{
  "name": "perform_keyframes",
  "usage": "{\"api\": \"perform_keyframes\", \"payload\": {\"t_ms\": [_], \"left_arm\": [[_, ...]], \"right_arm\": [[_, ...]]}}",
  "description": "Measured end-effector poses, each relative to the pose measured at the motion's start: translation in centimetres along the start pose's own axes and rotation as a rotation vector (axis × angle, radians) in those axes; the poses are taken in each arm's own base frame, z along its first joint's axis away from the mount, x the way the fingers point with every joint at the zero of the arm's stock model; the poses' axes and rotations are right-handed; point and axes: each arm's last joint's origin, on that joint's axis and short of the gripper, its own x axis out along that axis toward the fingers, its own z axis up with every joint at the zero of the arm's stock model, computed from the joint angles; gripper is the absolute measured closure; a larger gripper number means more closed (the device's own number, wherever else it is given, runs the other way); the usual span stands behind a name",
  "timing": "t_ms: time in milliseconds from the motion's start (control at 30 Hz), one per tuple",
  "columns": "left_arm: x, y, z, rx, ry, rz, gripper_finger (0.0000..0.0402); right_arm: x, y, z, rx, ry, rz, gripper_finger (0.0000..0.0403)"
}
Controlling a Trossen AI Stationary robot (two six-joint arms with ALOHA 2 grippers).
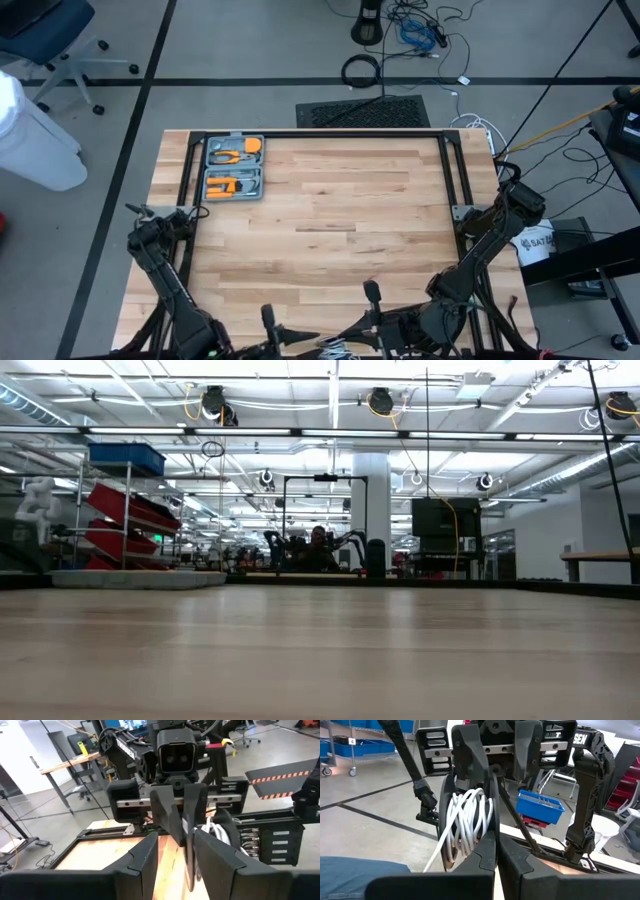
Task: Coil cords
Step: Coil the white wire on the spool
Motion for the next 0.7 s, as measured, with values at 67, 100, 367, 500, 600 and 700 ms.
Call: {"api": "perform_keyframes", "payload": {"t_ms": [67,100,367,500,600,700], "left_arm": [[0.0,0.0,0.0,0.0,0.0,0.001,0.0265],[0.0,0.0,0.0,0.0,0.0,0.001,0.0265],[0.9,0.6,-0.9,-0.02,0.053,0.026,0.0266],[1.0,0.6,-1.0,-0.023,0.054,0.028,0.0266],[1.0,0.6,-1.0,-0.023,0.054,0.028,0.0266],[1.1,0.6,-1.0,-0.022,0.059,0.002,0.0273]], "right_arm": [[0.0,0.0,0.0,-0.001,0.001,0.0,0.0403],[0.0,0.0,0.0,-0.001,0.001,0.0,0.0403],[0.0,-0.1,0.0,-0.003,0.003,-0.008,0.0403],[0.0,0.0,0.0,-0.003,0.003,-0.007,0.0403],[0.0,0.0,0.0,-0.004,0.003,-0.007,0.0403],[0.0,0.0,0.0,-0.009,0.002,0.0,0.0403]]}}
